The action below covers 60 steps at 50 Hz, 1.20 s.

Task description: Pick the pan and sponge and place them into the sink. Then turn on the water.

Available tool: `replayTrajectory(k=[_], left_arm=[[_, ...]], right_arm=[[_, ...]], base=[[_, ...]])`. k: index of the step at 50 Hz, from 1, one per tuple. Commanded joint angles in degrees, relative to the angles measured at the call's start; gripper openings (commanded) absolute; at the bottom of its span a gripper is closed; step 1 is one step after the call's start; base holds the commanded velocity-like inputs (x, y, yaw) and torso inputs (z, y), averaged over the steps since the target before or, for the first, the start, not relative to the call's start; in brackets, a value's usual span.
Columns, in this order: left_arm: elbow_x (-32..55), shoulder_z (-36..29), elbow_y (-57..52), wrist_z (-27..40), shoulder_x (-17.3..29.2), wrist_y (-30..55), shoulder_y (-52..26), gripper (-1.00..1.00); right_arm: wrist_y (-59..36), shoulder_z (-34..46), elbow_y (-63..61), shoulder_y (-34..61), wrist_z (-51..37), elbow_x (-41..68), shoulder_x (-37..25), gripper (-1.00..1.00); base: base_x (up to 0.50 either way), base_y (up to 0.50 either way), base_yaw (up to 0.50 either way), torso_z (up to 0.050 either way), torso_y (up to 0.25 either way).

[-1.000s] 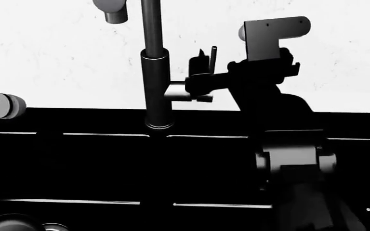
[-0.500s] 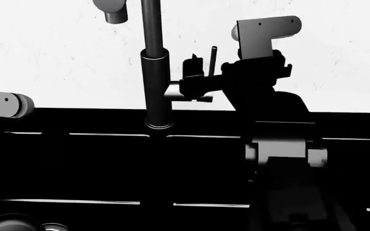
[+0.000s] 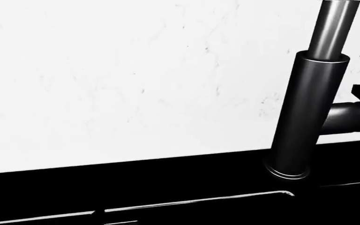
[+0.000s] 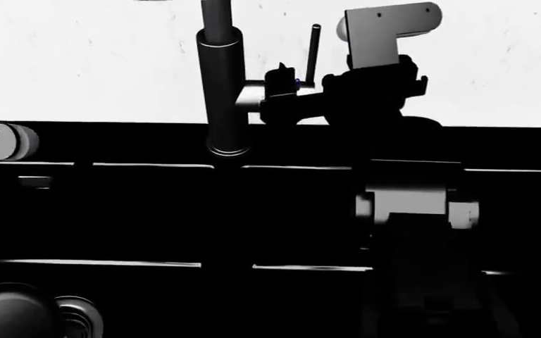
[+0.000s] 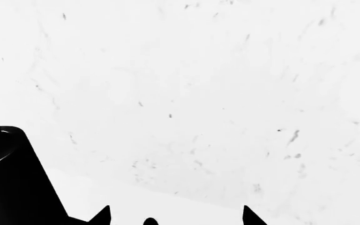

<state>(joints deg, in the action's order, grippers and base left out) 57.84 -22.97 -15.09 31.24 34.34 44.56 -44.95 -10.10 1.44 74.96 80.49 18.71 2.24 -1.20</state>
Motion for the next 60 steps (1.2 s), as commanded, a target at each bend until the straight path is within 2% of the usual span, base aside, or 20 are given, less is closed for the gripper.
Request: replayTrajectory(k=[1,9,32,53,60], left_arm=[[3.51,1.71,-2.41,1.72,1.71,2.47,-0.92,1.00],[6.27,4.35,-2.17,-0.14,5.02,2.61,-0.06,1.00],[5.50,2.90,-1.25,0.68,3.39,2.98,-1.15,1.00],[6.31,3.66,-1.61,0.52,4.81,3.03,-0.79,1.00],[5.95,2.91,-1.55,1.56,3.55,3.37,-1.63,1.00]], right_arm=[[0.03,-0.63,0.01,2.41,-0.03,-1.45,0.10,1.00],[0.73,-0.78,0.01,3.12,-0.31,-1.42,-0.19,1.00],[-1.04,-2.94,0.01,2.51,-3.98,-1.39,-1.60,1.00],[-0.91,-5.00,0.00,1.30,-4.48,-1.18,-2.29,1.00],[-1.11,-5.50,0.00,1.21,-4.45,-1.24,-2.77,1.00]], base=[[0.00,0.00,0.00,0.024,-0.092],[0.00,0.00,0.00,0.003,0.000],[0.00,0.00,0.00,0.000,0.000],[0.00,0.00,0.00,0.000,0.000],[0.00,0.00,0.00,0.000,0.000]])
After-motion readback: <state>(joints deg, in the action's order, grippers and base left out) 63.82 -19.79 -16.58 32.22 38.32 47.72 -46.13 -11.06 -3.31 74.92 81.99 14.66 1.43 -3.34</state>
